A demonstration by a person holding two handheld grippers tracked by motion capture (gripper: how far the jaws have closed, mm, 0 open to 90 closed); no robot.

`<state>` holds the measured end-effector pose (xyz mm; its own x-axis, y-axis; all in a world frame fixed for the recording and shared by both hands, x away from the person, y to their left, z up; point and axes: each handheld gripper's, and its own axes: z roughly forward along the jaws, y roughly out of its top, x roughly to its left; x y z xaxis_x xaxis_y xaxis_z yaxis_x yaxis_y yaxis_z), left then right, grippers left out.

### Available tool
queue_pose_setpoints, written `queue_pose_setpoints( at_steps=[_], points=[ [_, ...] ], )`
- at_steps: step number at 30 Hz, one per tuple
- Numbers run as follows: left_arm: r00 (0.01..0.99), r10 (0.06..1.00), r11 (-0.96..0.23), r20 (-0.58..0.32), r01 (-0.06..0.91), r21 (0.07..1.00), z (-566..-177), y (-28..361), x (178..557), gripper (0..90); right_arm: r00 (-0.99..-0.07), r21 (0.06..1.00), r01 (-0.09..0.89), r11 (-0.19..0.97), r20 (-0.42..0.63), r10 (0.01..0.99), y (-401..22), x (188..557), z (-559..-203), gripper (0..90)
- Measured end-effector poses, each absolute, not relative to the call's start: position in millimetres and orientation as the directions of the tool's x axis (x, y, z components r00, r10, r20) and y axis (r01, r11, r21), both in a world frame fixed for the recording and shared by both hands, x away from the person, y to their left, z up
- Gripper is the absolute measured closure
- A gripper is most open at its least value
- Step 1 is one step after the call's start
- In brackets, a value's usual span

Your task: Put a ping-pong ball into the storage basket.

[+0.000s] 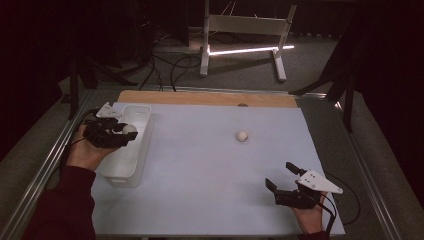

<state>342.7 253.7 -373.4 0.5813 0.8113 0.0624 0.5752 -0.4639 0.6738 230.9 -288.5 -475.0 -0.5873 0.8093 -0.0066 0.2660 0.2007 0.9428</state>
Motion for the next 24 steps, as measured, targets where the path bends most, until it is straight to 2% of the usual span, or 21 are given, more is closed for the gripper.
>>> queue_pose_setpoints(
  at_steps=[11,12,13,14,16,19,24],
  points=[
    [0.557,0.830,-0.440,0.040,0.608,0.661,-376.8,262.2,344.2,51.3,-0.587,0.943,0.266,0.199,-0.005,0.810,-288.6,230.9,-474.2,7.2],
    [0.548,0.836,-0.429,0.031,0.617,0.660,-377.3,262.6,345.1,45.7,-0.587,0.944,0.265,0.197,-0.004,0.809,-288.7,230.8,-474.1,7.2],
    [0.536,0.844,-0.419,0.025,0.630,0.654,-377.9,262.7,346.5,29.8,-0.587,0.944,0.265,0.198,-0.005,0.810,-288.8,230.7,-473.9,7.2],
    [0.533,0.846,-0.419,0.030,0.628,0.655,-378.1,262.5,346.6,20.2,-0.586,0.944,0.265,0.197,-0.005,0.810,-288.8,230.7,-473.8,7.2],
    [0.524,0.851,-0.408,0.024,0.634,0.657,-378.0,262.1,347.3,7.0,-0.587,0.944,0.264,0.197,-0.005,0.810,-289.1,230.8,-473.8,7.2],
    [0.534,0.844,-0.428,0.042,0.625,0.654,-377.7,259.1,346.1,0.5,-0.586,0.945,0.263,0.197,-0.005,0.810,-289.2,230.7,-473.7,7.2],
    [0.537,0.843,-0.424,0.044,0.611,0.669,-376.1,255.3,343.8,0.2,-0.586,0.944,0.263,0.198,-0.006,0.810,-288.0,230.7,-473.5,7.2]
  ],
)
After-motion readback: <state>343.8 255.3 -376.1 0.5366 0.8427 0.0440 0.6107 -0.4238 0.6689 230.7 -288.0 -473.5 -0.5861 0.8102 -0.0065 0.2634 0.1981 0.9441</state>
